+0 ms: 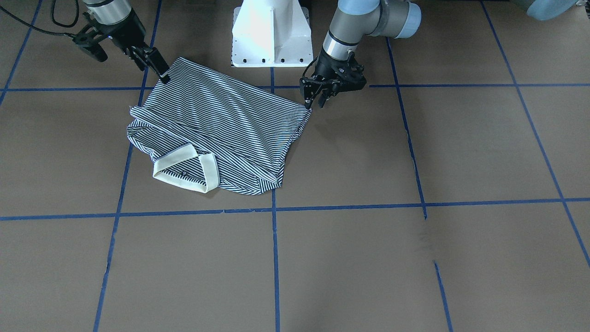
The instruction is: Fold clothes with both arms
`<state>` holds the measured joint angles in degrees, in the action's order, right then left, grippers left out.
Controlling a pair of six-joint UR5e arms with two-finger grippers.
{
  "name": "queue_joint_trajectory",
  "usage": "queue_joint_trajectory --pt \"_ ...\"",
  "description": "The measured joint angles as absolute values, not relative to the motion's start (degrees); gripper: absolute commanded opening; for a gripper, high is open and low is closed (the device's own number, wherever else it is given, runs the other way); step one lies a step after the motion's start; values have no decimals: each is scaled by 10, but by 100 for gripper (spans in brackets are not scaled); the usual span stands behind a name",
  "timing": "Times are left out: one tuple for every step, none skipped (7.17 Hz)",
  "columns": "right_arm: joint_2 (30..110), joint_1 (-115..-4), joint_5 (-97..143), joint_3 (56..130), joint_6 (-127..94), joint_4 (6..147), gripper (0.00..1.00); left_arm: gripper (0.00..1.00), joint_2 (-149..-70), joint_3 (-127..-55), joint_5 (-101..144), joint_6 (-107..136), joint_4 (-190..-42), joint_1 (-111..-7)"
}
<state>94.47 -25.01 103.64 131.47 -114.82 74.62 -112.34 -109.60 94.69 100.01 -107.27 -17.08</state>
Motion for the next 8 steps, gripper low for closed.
queue_joint_trajectory --pt "940 -254 1036 1311 -1147 746 100 50 -1126 -1093 943 1008 -1063 -153" --pt "938 -254 1034 1306 -1146 746 100 50 -1128 -1090 940 1012 -1060 -144" --pt "933 -254 1032 1298 -1146 746 100 50 -1129 -1087 937 1014 -1058 -141" --pt "928 -255 1031 1293 -1146 746 100 50 -1133 -1082 934 1013 -1058 -139" --pt "926 -255 1031 1290 -1146 746 100 49 -1140 -1072 923 1011 -1057 -139" --pt "924 -255 1031 1288 -1146 746 100 48 -1146 -1064 908 1008 -1057 -139" --pt "924 -255 1031 1288 -1146 746 100 41 -1148 -1058 901 1006 -1057 -139" --pt "924 -255 1031 1287 -1146 746 100 24 -1149 -1054 898 1006 -1057 -140"
